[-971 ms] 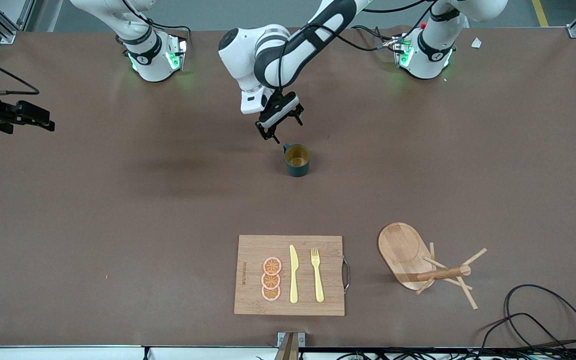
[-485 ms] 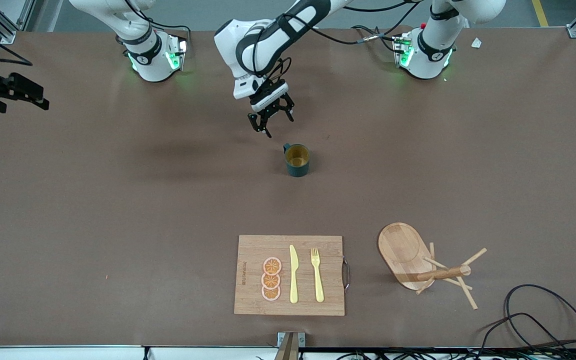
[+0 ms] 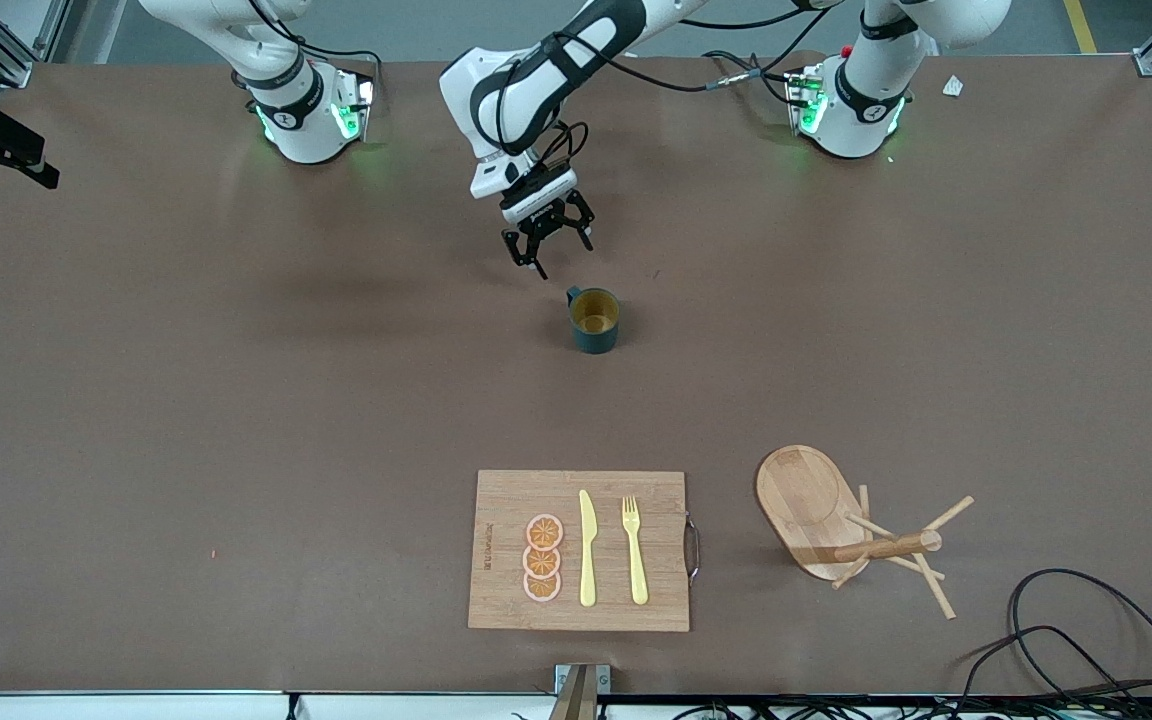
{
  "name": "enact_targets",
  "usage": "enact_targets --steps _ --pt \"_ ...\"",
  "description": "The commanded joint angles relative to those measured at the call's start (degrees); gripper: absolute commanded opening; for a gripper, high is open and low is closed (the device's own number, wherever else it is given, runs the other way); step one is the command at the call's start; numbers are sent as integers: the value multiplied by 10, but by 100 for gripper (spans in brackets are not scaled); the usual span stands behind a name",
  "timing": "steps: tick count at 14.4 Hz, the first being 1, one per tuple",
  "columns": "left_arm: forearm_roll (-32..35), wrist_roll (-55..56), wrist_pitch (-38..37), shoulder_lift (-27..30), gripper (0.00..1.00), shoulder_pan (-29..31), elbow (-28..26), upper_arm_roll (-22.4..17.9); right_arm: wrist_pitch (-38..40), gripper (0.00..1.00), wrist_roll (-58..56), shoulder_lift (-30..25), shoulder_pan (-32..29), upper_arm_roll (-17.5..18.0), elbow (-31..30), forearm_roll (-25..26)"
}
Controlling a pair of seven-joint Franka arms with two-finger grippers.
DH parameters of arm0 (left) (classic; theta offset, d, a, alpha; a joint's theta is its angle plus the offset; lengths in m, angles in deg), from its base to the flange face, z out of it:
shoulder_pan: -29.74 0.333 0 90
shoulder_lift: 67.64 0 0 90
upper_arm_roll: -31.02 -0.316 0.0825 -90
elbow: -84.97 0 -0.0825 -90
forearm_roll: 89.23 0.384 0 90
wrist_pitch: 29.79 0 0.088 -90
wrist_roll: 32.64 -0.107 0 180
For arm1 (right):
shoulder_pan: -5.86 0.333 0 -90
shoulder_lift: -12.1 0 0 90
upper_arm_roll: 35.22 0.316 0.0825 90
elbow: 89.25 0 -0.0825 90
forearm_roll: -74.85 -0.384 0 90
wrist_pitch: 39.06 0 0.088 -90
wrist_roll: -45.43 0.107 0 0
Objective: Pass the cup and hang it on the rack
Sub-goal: 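Lower the left gripper onto the mug handle and grasp it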
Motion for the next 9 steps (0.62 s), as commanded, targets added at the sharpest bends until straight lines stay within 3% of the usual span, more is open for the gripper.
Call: enact_targets --steps 1,9 --pt "22 7 -2 -7 97 3 1 -4 3 100 -2 21 -26 36 35 -4" --pt "18 7 14 -22 86 11 23 -40 5 100 -4 39 -25 30 58 -8"
